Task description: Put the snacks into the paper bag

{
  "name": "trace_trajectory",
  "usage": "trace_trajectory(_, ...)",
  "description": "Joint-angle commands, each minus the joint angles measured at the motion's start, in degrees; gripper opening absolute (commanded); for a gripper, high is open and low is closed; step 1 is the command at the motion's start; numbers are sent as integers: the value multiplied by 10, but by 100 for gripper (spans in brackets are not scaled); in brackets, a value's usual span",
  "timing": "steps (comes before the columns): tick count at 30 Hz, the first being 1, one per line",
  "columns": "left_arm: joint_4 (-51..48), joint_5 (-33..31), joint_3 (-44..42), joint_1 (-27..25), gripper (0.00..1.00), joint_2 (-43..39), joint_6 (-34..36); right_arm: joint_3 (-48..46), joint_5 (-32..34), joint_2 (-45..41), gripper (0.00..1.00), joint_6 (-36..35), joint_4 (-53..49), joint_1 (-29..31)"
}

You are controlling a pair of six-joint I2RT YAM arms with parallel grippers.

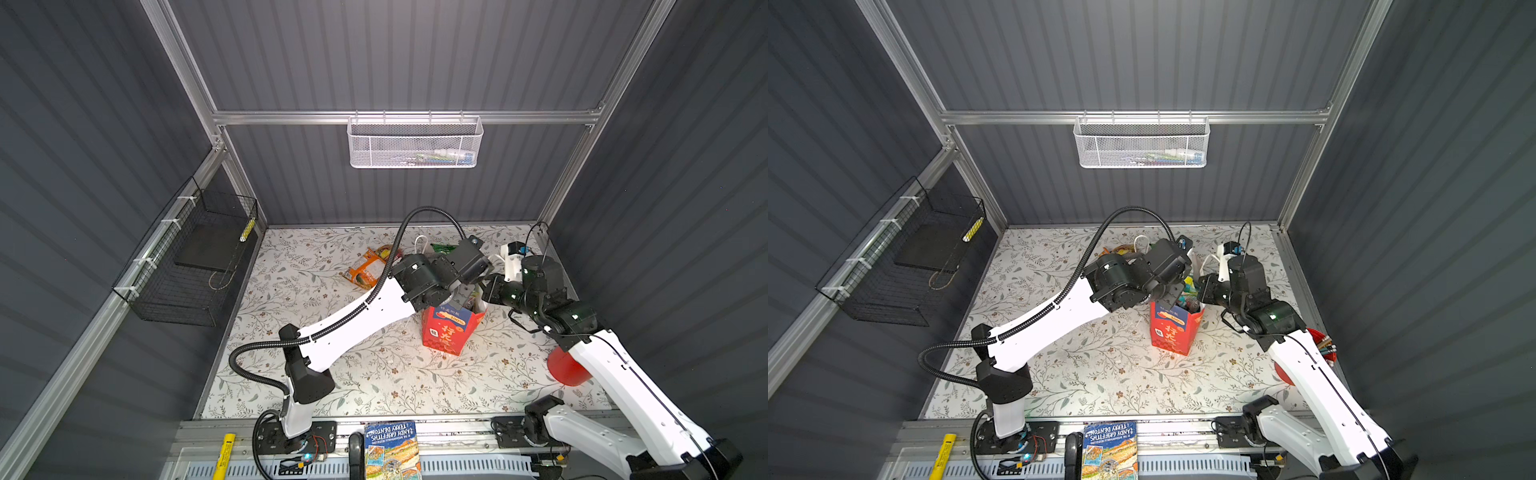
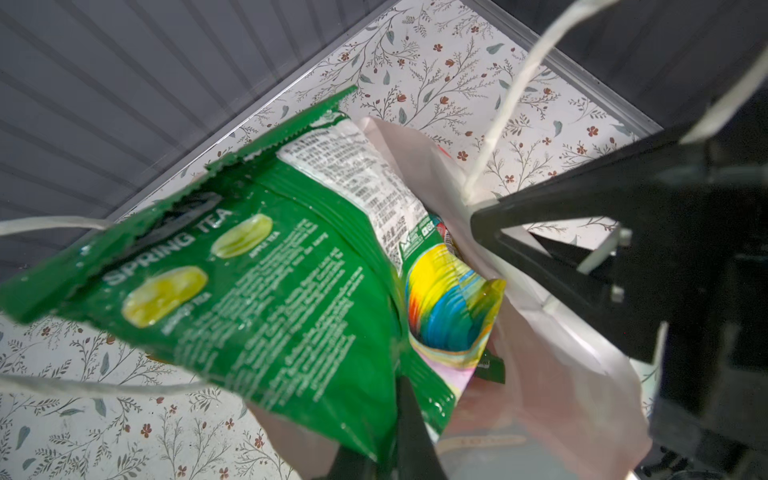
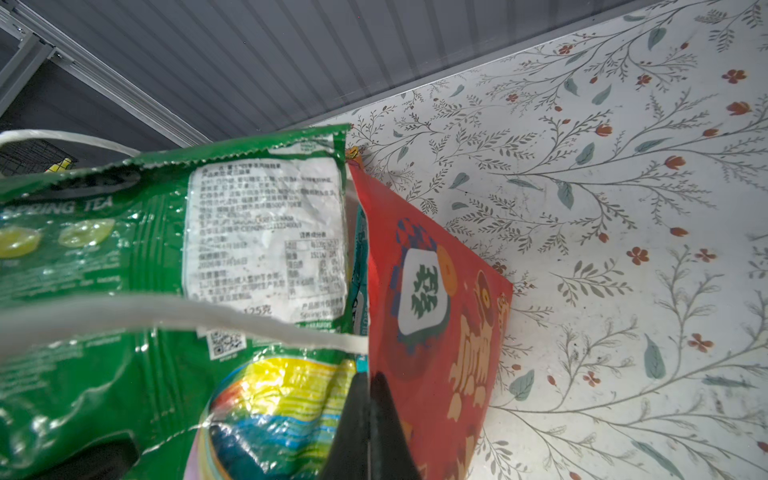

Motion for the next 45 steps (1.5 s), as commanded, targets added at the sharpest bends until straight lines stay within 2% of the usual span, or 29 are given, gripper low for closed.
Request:
trace_trajectory(1, -25, 42, 4, 1, 0, -5, 27, 8, 3, 1, 0, -10, 32, -1)
trace_trajectory(7, -56, 76, 24, 1, 0, 11, 32, 8, 2, 2, 0, -11, 32, -1)
trace_trajectory(16, -54, 100, 10, 1, 0, -13, 25, 8, 1, 5, 0, -11, 33, -1)
trace_trajectory(24, -43, 86, -15, 1, 0, -49, 8, 8, 2, 6, 0, -11, 33, -3)
trace_trajectory(29, 11, 55, -62, 1, 0, -95, -1, 8, 0, 9, 0, -10, 32, -2)
trace_trajectory(33, 36, 62, -86, 1, 0, -113, -3, 8, -1, 8, 0, -10, 32, -2)
trace_trajectory(41, 9, 77, -56, 1, 0, -65, 2, 8, -2, 9, 0, -11, 32, -2)
trace_trajectory(45, -5, 82, -10, 1, 0, -29, 15, 8, -2, 8, 0, -11, 31, -2)
